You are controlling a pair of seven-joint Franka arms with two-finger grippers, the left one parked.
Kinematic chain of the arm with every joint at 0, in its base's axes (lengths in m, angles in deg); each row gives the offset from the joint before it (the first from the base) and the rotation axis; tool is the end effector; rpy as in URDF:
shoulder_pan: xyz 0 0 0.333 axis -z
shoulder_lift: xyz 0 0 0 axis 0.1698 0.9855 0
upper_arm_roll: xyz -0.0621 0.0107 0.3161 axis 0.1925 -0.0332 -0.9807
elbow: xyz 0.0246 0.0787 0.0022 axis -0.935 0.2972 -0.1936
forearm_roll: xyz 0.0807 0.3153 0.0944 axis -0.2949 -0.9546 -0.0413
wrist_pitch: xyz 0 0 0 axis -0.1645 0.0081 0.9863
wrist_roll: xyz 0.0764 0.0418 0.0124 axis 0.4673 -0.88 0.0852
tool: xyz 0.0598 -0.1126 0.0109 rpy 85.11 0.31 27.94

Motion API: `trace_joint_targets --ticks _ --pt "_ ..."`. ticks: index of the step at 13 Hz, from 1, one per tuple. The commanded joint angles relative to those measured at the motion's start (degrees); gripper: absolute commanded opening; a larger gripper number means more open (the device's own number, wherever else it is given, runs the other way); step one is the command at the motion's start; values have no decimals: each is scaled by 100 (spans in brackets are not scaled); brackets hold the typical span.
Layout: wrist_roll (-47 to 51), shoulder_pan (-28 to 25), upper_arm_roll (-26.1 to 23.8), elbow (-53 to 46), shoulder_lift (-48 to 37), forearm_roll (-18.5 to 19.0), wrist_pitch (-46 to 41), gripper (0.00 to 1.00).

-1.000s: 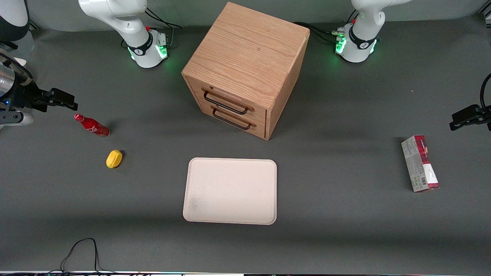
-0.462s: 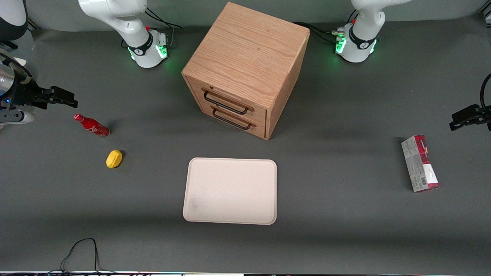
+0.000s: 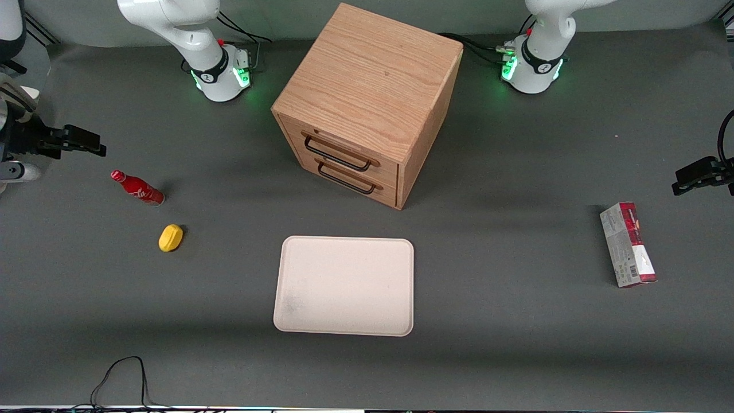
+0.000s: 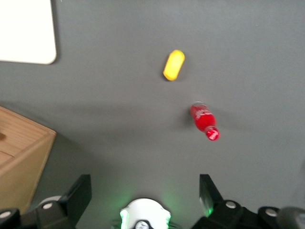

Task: Place coke bottle on tray

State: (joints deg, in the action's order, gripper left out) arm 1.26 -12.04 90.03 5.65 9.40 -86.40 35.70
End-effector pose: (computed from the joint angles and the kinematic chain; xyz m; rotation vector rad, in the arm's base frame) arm 0.4625 -0.0494 0.5805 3.1236 0.0452 -0.3180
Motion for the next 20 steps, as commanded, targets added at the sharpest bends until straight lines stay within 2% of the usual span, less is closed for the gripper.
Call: trace_joint_targets --ticks 1,4,6,13,15,17,18,20 --pt "-572 -46 202 785 -812 540 -7 100" --pt "-1370 -46 1008 1876 -2217 683 125 100" --pt "-1602 -54 1370 2020 -2485 902 108 100" --pt "-1585 -81 1344 2081 -2213 912 300 100" --pt "-1523 -72 1353 2509 -2151 938 781 100" --pt "-1514 -46 1380 3229 -2195 955 1676 100" --pt "-1514 -28 1415 3485 -2143 1121 2072 100" --pt "-1505 -28 1765 3934 -2055 1175 2864 100"
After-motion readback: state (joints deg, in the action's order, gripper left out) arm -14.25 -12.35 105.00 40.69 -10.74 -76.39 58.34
